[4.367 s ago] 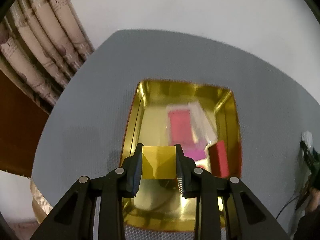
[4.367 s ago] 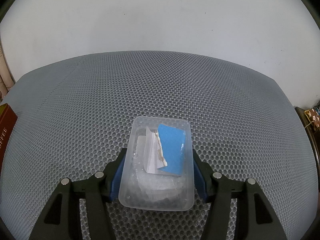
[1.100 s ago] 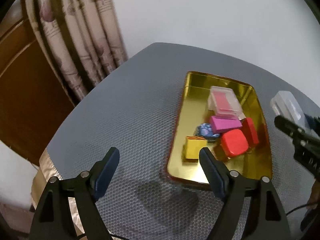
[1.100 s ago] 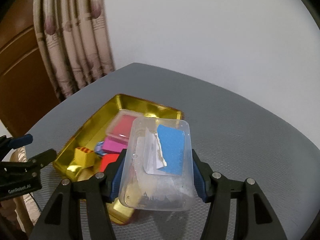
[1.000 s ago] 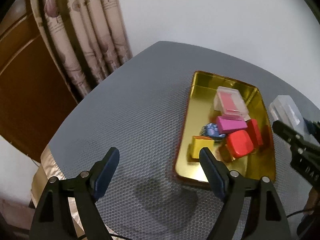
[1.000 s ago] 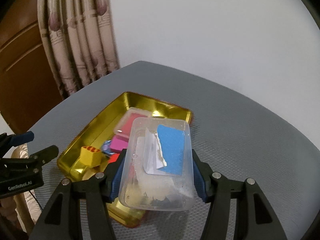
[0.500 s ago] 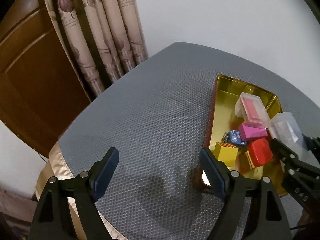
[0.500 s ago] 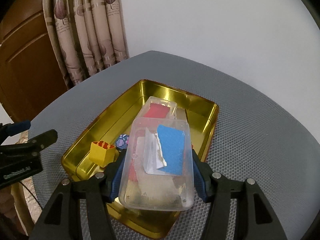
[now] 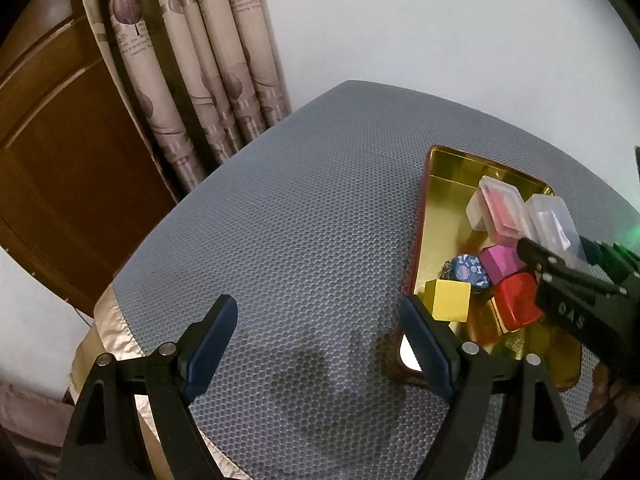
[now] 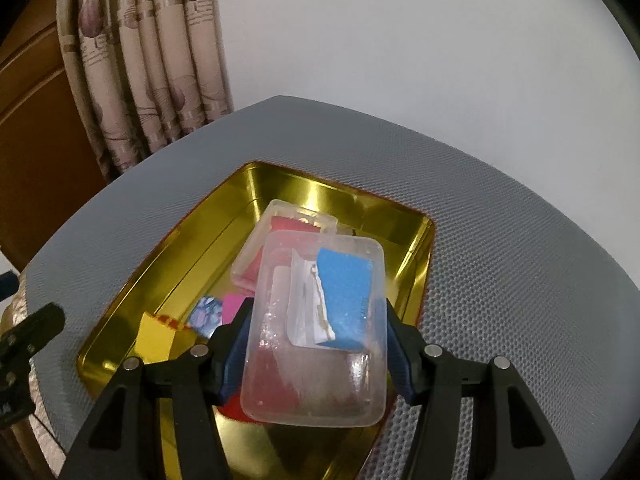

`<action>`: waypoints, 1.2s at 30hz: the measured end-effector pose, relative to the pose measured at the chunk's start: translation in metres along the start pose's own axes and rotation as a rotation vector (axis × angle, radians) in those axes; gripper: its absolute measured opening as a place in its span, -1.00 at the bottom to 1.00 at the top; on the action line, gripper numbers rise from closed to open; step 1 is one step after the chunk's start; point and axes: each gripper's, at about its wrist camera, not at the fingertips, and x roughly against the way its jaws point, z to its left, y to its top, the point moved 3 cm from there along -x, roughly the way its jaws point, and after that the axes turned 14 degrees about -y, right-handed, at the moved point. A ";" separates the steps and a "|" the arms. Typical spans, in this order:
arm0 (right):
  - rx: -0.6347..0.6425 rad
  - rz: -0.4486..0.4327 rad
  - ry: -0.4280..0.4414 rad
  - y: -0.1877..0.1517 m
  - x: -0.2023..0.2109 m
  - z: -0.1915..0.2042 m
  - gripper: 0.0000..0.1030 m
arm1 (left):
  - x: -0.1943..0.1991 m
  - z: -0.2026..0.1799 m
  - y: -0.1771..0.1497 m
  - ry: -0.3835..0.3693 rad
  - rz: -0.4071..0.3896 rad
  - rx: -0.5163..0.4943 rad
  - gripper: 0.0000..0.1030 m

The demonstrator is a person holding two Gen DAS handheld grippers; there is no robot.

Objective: Organize rigid objects
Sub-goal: 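Lower the clear blue case into the gold tray and open the right gripper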

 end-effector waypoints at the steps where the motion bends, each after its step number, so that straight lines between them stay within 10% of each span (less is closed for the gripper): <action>1: -0.005 0.001 -0.009 0.001 -0.002 -0.002 0.15 | 0.000 0.000 0.000 0.000 0.000 -0.002 0.57; 21: -0.043 -0.003 -0.075 -0.002 0.024 -0.011 0.33 | 0.001 -0.006 0.002 -0.018 -0.012 -0.016 0.57; 36: -0.126 0.048 -0.142 -0.068 0.083 -0.030 0.36 | 0.011 -0.042 -0.005 -0.103 -0.021 -0.110 0.66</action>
